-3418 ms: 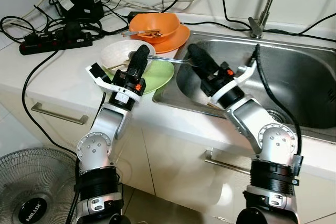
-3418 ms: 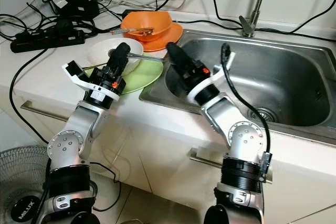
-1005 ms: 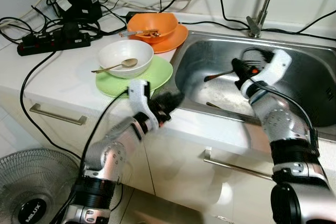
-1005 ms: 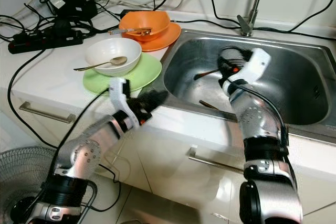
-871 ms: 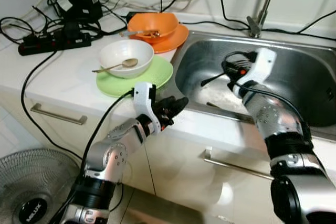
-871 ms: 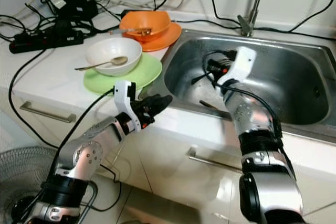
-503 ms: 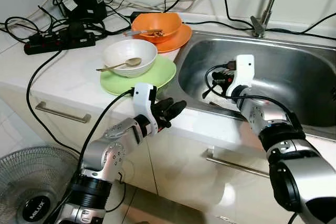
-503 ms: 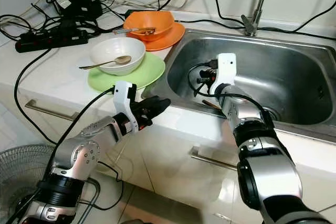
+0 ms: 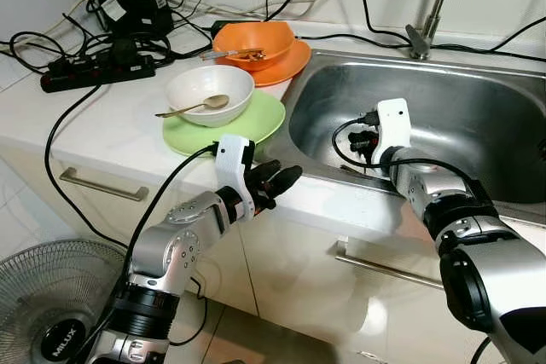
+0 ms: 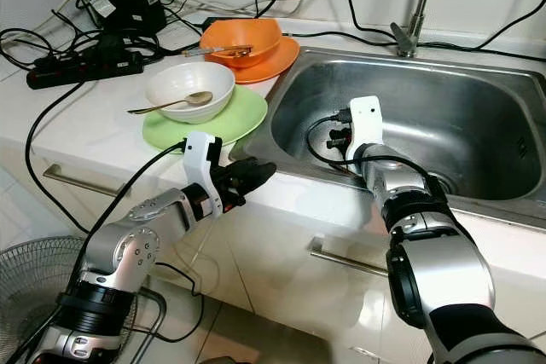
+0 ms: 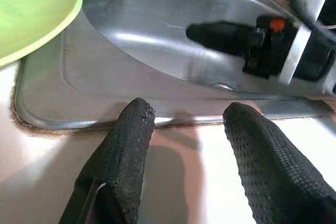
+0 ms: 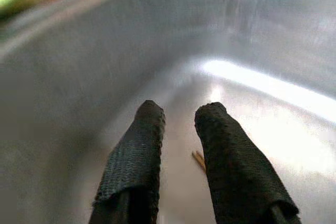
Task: Kitchen organization
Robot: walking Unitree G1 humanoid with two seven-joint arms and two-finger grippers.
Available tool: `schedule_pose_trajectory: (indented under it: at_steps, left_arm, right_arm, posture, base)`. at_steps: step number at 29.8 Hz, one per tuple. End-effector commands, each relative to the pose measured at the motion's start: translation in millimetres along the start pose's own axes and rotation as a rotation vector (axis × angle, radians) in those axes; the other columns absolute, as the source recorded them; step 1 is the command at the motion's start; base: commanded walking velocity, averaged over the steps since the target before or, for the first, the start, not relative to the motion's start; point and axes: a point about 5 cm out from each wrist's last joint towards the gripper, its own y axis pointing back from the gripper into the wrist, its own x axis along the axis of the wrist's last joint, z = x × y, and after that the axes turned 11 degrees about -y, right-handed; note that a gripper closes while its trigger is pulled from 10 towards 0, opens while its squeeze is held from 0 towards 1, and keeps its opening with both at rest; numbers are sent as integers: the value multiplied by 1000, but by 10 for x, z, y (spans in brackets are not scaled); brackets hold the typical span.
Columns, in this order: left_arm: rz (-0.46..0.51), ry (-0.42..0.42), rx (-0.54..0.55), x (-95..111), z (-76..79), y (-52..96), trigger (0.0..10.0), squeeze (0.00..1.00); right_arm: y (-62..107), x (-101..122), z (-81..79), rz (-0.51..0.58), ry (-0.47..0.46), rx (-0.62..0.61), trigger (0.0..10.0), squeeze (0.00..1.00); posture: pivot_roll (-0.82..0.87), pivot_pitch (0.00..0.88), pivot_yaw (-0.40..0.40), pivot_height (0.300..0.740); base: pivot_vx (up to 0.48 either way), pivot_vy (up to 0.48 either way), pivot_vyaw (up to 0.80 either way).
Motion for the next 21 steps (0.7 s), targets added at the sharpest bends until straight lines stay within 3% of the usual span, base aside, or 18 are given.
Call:
schedule_pose_trajectory:
  at_steps: [1, 9, 12, 14, 15, 17, 18, 19, 21]
  left_arm:
    - [-13, -14, 0, 1, -5, 10, 10000, 0]
    - [-5, -55, 34, 27, -37, 21, 10000, 0]
    - [60, -162, 131, 163, -133, 41, 10000, 0]
    - [70, -180, 144, 188, -142, 45, 10000, 0]
    - [119, -284, 200, 323, -172, 66, 10000, 0]
    - [147, -323, 231, 399, -186, 78, 10000, 0]
    - [174, -356, 266, 478, -204, 94, 10000, 0]
    - [190, -372, 287, 522, -215, 103, 10000, 0]
    - [228, -462, 341, 629, -244, 135, 10000, 0]
  right_arm:
    - [-20, 51, -60, 17, 0, 22, 10000, 1000]
    - [-48, 104, -181, 46, -29, 79, 10000, 1000]
    - [-67, 285, -359, 145, -112, 181, 10000, 1000]
    - [-68, 304, -390, 158, -122, 198, 10000, 1000]
    - [-60, 378, -540, 214, -213, 293, 10000, 1000]
    - [-43, 409, -618, 241, -268, 351, 10000, 996]
    - [-14, 432, -693, 265, -315, 411, 10000, 710]
    - [9, 442, -734, 278, -340, 446, 10000, 31]
    - [100, 454, -807, 315, -358, 515, 10000, 0]
  posture:
    - [-26, 0, 107, 740]
    - [-27, 0, 104, 740]
    - [-29, 0, 98, 740]
    - [-28, 0, 97, 740]
    - [-26, 0, 92, 740]
    - [-27, 0, 92, 740]
    - [-29, 0, 91, 740]
    - [-29, 0, 91, 740]
    - [-33, 2, 93, 740]
  base:
    - [0, 0, 0]
    - [0, 0, 0]
    - [0, 0, 0]
    - [0, 0, 0]
    - [0, 0, 0]
    - [0, 0, 0]
    - [0, 0, 0]
    - [0, 0, 0]
    - [0, 0, 0]
